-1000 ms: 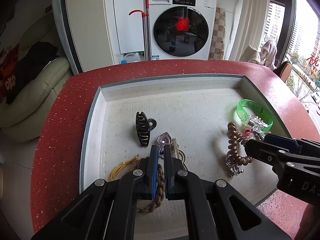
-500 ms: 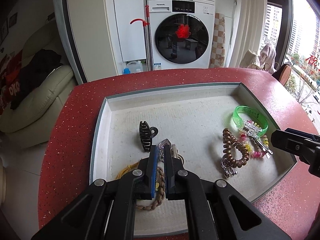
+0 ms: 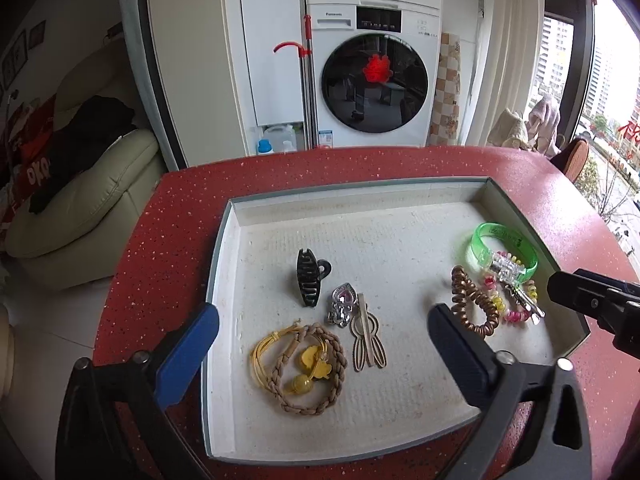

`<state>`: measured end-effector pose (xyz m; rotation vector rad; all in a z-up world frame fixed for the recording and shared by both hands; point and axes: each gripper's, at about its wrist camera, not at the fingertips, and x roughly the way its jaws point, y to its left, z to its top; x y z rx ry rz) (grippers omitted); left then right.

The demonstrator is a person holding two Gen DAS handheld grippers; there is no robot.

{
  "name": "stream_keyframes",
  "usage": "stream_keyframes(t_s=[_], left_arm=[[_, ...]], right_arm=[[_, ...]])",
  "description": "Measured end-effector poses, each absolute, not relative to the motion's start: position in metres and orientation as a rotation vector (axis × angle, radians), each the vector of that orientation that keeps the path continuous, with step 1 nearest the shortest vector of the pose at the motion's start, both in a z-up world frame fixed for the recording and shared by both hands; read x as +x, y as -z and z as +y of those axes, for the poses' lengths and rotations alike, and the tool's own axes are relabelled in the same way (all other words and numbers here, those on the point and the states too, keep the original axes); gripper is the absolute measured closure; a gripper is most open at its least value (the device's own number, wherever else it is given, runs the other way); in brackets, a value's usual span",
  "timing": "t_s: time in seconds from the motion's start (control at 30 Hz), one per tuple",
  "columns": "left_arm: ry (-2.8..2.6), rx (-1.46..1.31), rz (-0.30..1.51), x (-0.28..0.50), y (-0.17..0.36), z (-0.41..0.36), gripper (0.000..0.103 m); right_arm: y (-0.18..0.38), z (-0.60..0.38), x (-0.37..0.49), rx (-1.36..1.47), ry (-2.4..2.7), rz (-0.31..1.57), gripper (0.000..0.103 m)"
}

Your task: Organize jewelry

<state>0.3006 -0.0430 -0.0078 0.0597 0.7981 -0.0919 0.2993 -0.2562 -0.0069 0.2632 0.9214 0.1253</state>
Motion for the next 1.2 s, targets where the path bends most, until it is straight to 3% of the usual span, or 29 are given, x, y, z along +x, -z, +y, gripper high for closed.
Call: stream_keyframes(t_s=[0.3, 0.33, 0.43, 0.67, 0.7, 0.73, 1.2], left_arm=[[0.081, 0.036, 0.821, 0.298, 0.006, -0.034, 0.0], [0.077, 0.036, 0.824, 0.297, 0.007, -0.034, 0.0], [0.08, 0.038, 0.833, 0.294, 0.009, -0.032, 0.0], [0.08, 0.043, 0.837, 0.285, 0.008, -0.03, 0.0], [0.08, 0.045, 0.836, 0.283, 0.008, -0.03, 0.0], [0.079, 0.05, 0.835, 0.282, 0.008, -0.031, 0.0], [0.034, 0.082, 0.824, 0.261, 0.004, -0.029, 0.0]], right_arm=[[0.007, -0.255, 0.298, 0.249, -0.122, 0.925, 0.047], [0.006, -0.253, 0.297, 0.243, -0.127, 0.922, 0.044], [0.002, -0.248, 0.293, 0.218, -0.133, 0.89, 0.021], [0.001, -0.237, 0.286, 0.154, -0.138, 0.88, 0.015], [0.003, -0.237, 0.284, 0.155, -0.137, 0.878, 0.002], [0.004, -0.238, 0.282, 0.162, -0.137, 0.871, 0.0], [0.008, -0.244, 0.272, 0.177, -0.124, 0.899, 0.0]])
